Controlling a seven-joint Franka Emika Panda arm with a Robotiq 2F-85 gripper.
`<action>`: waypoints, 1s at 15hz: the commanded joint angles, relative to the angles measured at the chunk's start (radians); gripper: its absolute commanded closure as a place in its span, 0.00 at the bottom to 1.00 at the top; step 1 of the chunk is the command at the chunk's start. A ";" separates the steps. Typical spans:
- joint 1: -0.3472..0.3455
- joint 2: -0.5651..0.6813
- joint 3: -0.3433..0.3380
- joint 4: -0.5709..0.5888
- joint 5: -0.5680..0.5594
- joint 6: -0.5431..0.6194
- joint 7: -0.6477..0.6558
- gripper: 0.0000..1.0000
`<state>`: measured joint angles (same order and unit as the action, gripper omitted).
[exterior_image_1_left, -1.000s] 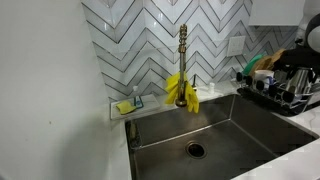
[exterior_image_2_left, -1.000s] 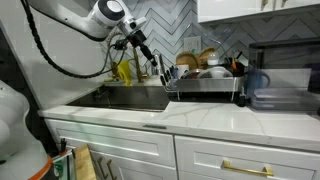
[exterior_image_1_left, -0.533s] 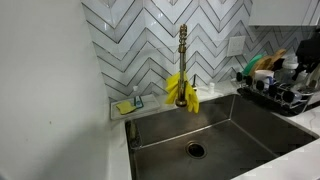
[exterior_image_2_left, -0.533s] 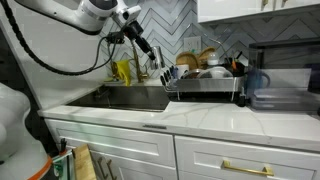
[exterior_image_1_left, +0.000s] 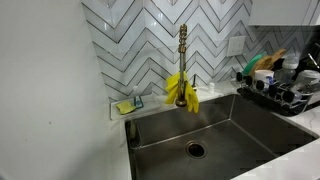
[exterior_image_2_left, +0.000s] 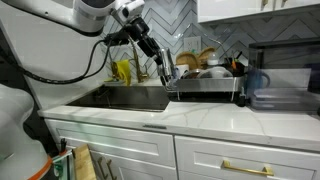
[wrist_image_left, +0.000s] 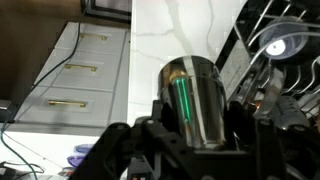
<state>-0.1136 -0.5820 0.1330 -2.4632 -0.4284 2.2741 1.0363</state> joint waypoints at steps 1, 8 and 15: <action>-0.045 -0.042 -0.044 -0.104 0.012 0.135 -0.027 0.57; -0.135 0.028 -0.069 -0.162 0.052 0.216 -0.030 0.57; -0.148 0.142 -0.074 -0.160 0.054 0.306 -0.057 0.57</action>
<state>-0.2531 -0.4888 0.0609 -2.6207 -0.3985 2.5227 1.0148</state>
